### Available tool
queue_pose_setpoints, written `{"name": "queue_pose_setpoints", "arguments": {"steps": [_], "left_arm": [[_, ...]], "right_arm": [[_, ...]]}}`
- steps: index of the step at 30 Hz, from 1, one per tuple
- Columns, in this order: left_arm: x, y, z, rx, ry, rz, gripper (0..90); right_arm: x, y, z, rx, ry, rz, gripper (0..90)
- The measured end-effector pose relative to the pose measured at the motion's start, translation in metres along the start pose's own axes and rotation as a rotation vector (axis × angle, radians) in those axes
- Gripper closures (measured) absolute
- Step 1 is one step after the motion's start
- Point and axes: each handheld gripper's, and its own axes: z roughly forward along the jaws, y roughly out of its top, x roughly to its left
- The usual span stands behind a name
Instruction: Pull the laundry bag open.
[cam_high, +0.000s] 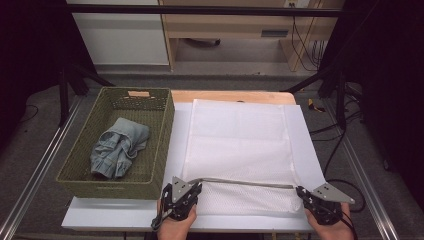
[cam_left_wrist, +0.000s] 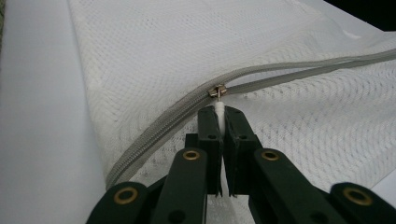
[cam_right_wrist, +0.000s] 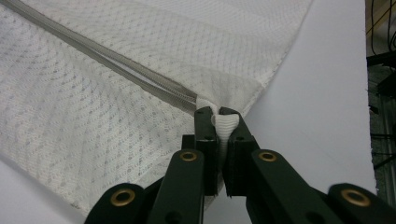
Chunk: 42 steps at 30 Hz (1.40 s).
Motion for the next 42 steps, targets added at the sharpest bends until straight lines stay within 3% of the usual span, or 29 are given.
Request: {"name": "queue_pose_setpoints", "arguments": {"steps": [22,31,42], "left_arm": [[0.012,-0.013,-0.010,0.034,0.025,-0.011,86.5],[0.021,-0.023,-0.016,0.041,0.032,-0.037,86.5],[0.025,-0.028,-0.018,0.062,0.045,-0.029,86.5]], "right_arm": [[0.000,-0.001,0.000,0.012,0.012,0.011,86.8],[0.000,-0.001,0.002,0.019,0.017,0.012,86.7],[0.001,-0.002,0.003,0.029,0.025,0.022,86.8]]}}
